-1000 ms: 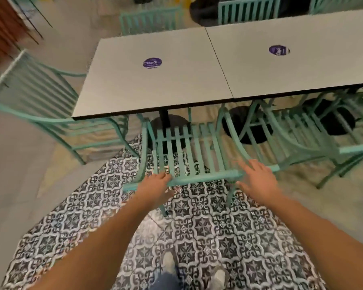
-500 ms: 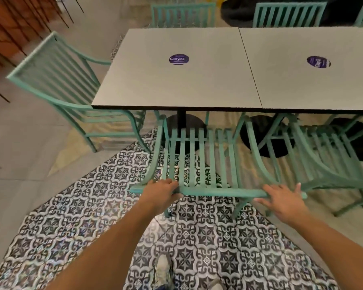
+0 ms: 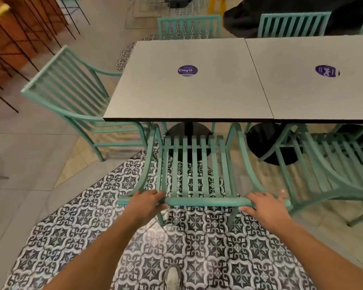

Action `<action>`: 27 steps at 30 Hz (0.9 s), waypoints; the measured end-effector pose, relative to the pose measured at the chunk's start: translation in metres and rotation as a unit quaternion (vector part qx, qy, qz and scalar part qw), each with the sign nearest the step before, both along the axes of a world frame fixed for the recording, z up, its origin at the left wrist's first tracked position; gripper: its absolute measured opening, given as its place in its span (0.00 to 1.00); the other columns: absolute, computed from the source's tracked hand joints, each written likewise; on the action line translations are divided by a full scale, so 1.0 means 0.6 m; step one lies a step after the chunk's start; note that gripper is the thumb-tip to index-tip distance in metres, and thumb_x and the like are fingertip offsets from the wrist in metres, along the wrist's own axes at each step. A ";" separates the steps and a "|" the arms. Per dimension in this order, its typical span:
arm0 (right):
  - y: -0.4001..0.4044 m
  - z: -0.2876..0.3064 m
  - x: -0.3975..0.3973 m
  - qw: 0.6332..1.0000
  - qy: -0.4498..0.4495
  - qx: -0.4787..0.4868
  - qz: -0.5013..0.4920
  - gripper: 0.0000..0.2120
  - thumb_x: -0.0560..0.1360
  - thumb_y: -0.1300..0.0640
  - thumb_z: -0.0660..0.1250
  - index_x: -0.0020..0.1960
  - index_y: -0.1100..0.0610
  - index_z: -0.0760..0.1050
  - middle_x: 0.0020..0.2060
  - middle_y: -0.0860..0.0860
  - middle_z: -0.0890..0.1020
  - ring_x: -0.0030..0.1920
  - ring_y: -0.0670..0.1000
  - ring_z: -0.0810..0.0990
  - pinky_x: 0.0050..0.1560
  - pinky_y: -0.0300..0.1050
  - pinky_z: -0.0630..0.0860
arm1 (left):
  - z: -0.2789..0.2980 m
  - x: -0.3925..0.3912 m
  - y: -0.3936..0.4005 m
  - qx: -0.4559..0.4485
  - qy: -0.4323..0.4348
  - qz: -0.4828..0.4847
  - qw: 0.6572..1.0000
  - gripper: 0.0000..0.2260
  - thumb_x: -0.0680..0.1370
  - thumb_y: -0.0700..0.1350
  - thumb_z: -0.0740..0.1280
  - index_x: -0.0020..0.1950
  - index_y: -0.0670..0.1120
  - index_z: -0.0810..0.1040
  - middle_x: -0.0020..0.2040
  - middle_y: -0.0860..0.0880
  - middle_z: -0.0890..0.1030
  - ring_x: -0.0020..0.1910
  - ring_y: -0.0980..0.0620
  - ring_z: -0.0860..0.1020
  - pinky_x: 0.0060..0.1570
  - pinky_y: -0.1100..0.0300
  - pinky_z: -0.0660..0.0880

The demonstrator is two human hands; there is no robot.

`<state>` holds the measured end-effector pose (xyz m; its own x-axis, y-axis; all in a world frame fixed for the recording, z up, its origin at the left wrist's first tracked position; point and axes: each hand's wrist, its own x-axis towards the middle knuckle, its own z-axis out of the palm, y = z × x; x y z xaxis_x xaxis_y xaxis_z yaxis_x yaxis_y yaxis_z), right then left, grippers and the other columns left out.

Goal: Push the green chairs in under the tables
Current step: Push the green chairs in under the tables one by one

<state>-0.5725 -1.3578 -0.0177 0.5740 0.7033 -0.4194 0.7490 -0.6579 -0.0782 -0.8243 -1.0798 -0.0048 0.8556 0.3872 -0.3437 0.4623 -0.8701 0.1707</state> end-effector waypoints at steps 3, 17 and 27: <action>0.009 -0.002 0.000 1.000 0.002 0.000 -0.006 0.35 0.63 0.25 0.39 0.60 0.37 0.70 0.51 0.34 0.76 0.61 0.43 0.73 0.72 0.67 0.48 | 0.001 -0.002 0.007 0.004 -0.017 -0.002 1.000 0.12 0.80 0.60 0.57 0.55 0.55 0.72 0.45 0.59 0.71 0.45 0.58 0.71 0.58 0.57 0.69; -0.017 -0.033 0.022 0.528 0.273 0.391 -0.703 0.33 0.71 0.51 0.73 0.71 0.57 0.65 0.65 0.58 0.72 0.61 0.60 0.74 0.59 0.58 0.73 | -0.008 -0.089 0.077 -0.353 -0.143 0.602 0.702 0.19 0.79 0.52 0.65 0.59 0.37 0.75 0.51 0.39 0.77 0.43 0.44 0.77 0.39 0.52 0.77; 0.021 -0.043 0.042 0.396 0.402 0.412 -0.716 0.04 0.78 0.61 0.62 0.50 0.61 0.69 0.58 0.60 0.76 0.59 0.58 0.78 0.61 0.59 0.74 | 0.006 -0.037 0.031 -0.575 -0.291 0.661 0.386 0.07 0.81 0.43 0.61 0.48 0.39 0.72 0.48 0.39 0.75 0.48 0.40 0.77 0.36 0.46 0.79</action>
